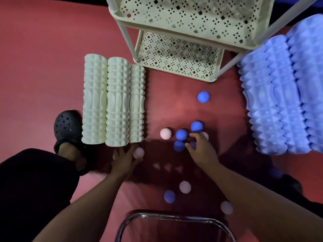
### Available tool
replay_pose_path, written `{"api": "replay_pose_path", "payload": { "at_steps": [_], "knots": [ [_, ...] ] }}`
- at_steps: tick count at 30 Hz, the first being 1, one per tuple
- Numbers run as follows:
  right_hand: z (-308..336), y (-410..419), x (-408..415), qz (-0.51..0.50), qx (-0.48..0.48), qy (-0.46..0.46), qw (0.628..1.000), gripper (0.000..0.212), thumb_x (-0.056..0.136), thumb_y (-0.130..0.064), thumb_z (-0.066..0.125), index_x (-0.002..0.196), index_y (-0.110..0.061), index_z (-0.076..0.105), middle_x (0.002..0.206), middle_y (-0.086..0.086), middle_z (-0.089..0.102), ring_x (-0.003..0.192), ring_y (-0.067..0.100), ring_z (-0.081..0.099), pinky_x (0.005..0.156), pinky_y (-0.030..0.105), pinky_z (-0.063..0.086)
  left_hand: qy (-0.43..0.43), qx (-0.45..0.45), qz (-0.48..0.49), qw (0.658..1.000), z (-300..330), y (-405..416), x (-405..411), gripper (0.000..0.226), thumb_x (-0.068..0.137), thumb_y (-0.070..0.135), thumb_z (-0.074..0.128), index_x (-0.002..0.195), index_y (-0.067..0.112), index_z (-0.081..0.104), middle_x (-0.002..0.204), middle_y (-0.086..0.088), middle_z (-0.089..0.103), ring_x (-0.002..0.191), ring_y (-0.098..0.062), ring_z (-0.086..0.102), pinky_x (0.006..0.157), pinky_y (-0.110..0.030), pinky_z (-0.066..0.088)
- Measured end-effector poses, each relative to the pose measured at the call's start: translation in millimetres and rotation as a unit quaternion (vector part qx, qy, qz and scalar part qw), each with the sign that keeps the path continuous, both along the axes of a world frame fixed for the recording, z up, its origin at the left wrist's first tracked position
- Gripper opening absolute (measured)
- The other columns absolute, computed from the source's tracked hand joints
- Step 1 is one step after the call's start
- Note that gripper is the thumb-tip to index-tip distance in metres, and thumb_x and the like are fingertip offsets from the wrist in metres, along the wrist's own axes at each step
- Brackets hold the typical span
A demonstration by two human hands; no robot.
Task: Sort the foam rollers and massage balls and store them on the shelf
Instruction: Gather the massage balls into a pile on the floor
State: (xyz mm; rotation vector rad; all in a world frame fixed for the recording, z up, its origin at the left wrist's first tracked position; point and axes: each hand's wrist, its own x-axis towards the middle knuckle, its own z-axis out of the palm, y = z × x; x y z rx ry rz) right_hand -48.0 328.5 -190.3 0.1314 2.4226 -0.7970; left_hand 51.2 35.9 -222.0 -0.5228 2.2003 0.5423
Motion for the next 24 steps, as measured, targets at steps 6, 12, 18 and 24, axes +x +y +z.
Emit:
{"api": "replay_pose_path", "payload": {
  "at_steps": [6, 12, 18, 24],
  "knots": [
    [8.8, 3.4, 16.6, -0.033, -0.003, 0.029, 0.999, 0.035, 0.091, -0.020, 0.070, 0.124, -0.009, 0.063, 0.124, 0.006, 0.063, 0.115, 0.025, 0.061, 0.096, 0.036, 0.046, 0.101, 0.078, 0.013, 0.992, 11.4, 27.9, 0.3, 0.052, 0.087, 0.044, 0.070, 0.133, 0.030, 0.052, 0.123, -0.005, 0.044, 0.114, -0.026, 0.035, 0.097, -0.034, 0.029],
    [22.3, 0.7, 32.3, -0.055, -0.028, 0.026, 0.998, 0.028, 0.093, -0.021, 0.068, 0.119, -0.012, 0.064, 0.118, 0.003, 0.063, 0.099, 0.023, 0.065, 0.088, 0.035, 0.051, 0.172, 0.104, -0.064, 0.978, 16.5, 76.3, -26.6, 0.055, 0.075, 0.046, 0.080, 0.120, 0.019, 0.064, 0.117, -0.008, 0.047, 0.105, -0.029, 0.041, 0.098, -0.043, 0.041],
    [29.3, 11.6, 47.0, -0.076, -0.023, -0.018, 0.997, 0.026, 0.096, -0.025, 0.064, 0.120, -0.019, 0.061, 0.114, -0.008, 0.056, 0.093, 0.016, 0.062, 0.086, 0.038, 0.050, 0.118, 0.050, 0.054, 0.990, 4.9, 109.6, -46.1, 0.059, 0.077, 0.058, 0.074, 0.109, 0.008, 0.069, 0.121, -0.012, 0.050, 0.120, -0.032, 0.040, 0.107, -0.041, 0.035],
    [24.4, 12.1, 50.8, -0.086, -0.033, -0.040, 0.995, 0.027, 0.096, -0.028, 0.063, 0.121, -0.019, 0.062, 0.116, -0.005, 0.059, 0.090, 0.016, 0.063, 0.087, 0.038, 0.050, 0.063, 0.045, 0.119, 0.990, 2.8, 122.2, -60.7, 0.065, 0.088, 0.063, 0.060, 0.112, 0.004, 0.070, 0.116, -0.019, 0.065, 0.126, -0.038, 0.040, 0.112, -0.043, 0.028]
  ]
}}
